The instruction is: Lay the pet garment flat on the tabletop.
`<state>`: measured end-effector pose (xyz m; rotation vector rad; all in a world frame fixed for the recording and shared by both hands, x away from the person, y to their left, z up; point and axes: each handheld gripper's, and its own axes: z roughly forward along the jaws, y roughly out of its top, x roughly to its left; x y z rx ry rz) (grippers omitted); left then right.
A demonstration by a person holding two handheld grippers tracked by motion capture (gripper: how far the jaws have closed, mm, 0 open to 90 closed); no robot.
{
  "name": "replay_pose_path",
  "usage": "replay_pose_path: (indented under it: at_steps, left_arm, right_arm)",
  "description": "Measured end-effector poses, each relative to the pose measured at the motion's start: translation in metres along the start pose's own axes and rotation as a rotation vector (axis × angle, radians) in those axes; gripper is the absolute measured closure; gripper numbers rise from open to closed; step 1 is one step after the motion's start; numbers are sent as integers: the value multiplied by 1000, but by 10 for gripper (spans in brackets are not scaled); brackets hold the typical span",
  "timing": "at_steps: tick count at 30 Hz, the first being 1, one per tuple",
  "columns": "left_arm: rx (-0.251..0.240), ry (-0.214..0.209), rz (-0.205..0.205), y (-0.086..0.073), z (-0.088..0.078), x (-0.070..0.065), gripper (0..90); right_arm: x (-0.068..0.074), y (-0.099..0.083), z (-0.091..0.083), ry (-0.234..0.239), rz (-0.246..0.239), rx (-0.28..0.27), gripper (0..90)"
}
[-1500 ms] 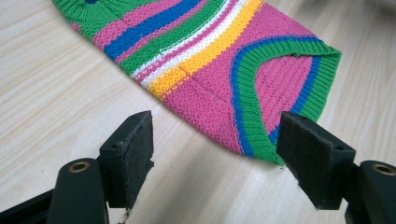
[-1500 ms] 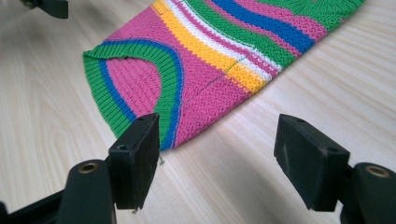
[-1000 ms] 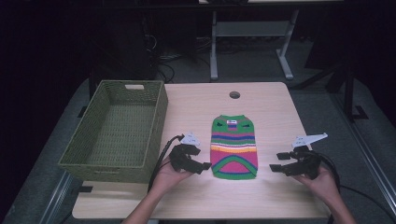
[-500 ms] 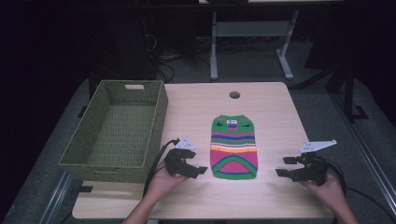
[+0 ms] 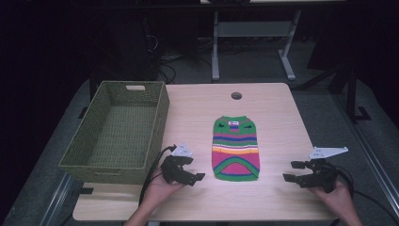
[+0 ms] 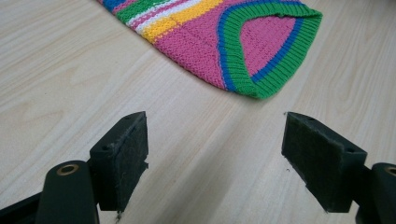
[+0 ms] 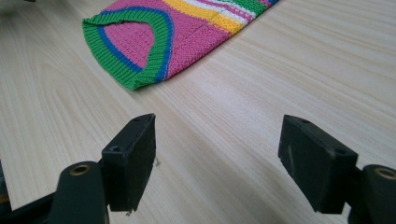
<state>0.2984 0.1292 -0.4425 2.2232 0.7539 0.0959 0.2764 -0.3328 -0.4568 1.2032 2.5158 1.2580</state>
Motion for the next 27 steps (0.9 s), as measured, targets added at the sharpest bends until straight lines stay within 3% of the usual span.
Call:
replay_pose_path:
  at_steps: [10, 14, 19, 27]
  left_arm:
    - [-20, 8, 8, -11, -10, -8, 195]
    - [-41, 0, -7, -16, -15, -12, 190]
    - [-46, 5, 12, -21, -19, -19, 181]
    - [-64, 9, 3, -35, -30, -29, 181]
  right_arm:
    - [7, -7, -8, -14, -26, -5, 264]
    - [12, -13, -14, -22, -22, -23, 261]
    - [19, -20, -17, -32, -28, -36, 248]
    - [33, -33, -20, -43, -29, -79, 236]
